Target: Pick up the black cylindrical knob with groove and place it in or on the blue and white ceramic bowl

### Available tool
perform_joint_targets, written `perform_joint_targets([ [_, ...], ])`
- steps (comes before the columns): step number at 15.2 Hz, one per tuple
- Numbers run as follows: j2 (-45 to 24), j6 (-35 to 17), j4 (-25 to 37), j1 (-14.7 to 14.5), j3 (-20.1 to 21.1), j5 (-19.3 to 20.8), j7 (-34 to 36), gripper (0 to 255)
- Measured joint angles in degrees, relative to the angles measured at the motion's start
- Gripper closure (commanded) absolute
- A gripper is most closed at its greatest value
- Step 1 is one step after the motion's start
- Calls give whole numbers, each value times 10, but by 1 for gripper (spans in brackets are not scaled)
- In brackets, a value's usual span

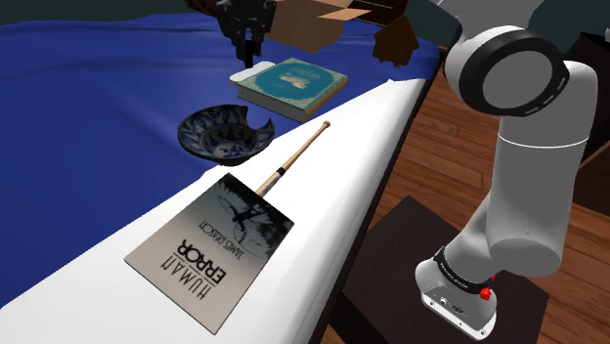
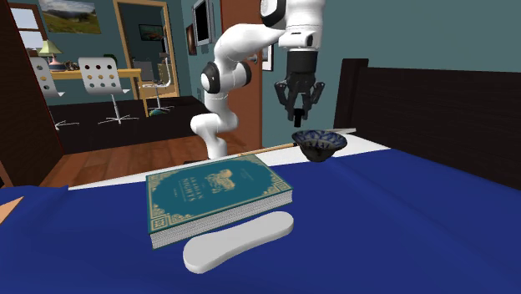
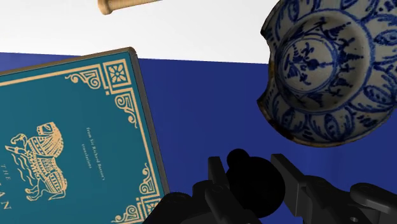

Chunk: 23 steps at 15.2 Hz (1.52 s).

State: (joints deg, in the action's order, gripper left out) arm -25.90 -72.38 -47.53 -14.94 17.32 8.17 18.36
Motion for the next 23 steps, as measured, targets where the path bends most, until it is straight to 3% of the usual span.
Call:
perform_joint_targets([
  [5,45,-20,-65,-33,18,-7,59,255],
  [10,48,-16,-67,-77,34,-3,117,255],
  [23,118,-148,-267,-55,36,-29,125,255],
])
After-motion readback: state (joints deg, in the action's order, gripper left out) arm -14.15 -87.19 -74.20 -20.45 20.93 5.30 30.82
